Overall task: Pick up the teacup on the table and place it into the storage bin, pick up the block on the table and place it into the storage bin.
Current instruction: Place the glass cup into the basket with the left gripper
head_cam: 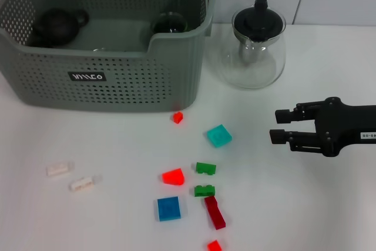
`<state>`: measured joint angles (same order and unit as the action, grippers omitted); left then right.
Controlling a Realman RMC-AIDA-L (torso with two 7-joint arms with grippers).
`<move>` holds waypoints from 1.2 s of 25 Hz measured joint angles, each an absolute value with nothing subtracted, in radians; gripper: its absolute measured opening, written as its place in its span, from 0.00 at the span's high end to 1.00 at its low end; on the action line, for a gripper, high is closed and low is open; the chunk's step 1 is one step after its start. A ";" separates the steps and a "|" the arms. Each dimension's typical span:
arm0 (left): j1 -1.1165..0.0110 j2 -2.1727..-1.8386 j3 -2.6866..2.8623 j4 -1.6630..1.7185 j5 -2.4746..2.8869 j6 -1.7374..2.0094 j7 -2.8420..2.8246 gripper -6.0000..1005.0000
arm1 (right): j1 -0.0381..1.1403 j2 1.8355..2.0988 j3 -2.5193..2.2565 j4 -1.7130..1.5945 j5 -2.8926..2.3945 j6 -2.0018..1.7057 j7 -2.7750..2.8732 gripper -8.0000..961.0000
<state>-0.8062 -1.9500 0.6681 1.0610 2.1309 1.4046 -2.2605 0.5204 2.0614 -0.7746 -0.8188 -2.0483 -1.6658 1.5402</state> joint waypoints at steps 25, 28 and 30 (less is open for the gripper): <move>-1.011 -2.026 0.890 0.707 2.803 1.049 -2.444 0.87 | 0.528 2.061 -0.775 -0.808 -2.045 -1.658 1.532 0.46; -0.942 -2.049 0.836 0.841 2.691 1.087 -2.397 0.66 | 0.528 2.061 -0.772 -0.807 -2.044 -1.658 1.532 0.46; -0.865 -2.071 0.774 0.979 2.539 1.153 -2.320 0.58 | 0.528 2.061 -0.767 -0.807 -2.044 -1.658 1.532 0.46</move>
<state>-0.8649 -2.0714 0.7736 0.9790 2.5393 1.1531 -2.3204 0.5279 2.0606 -0.7668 -0.8070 -2.0439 -1.6585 1.5324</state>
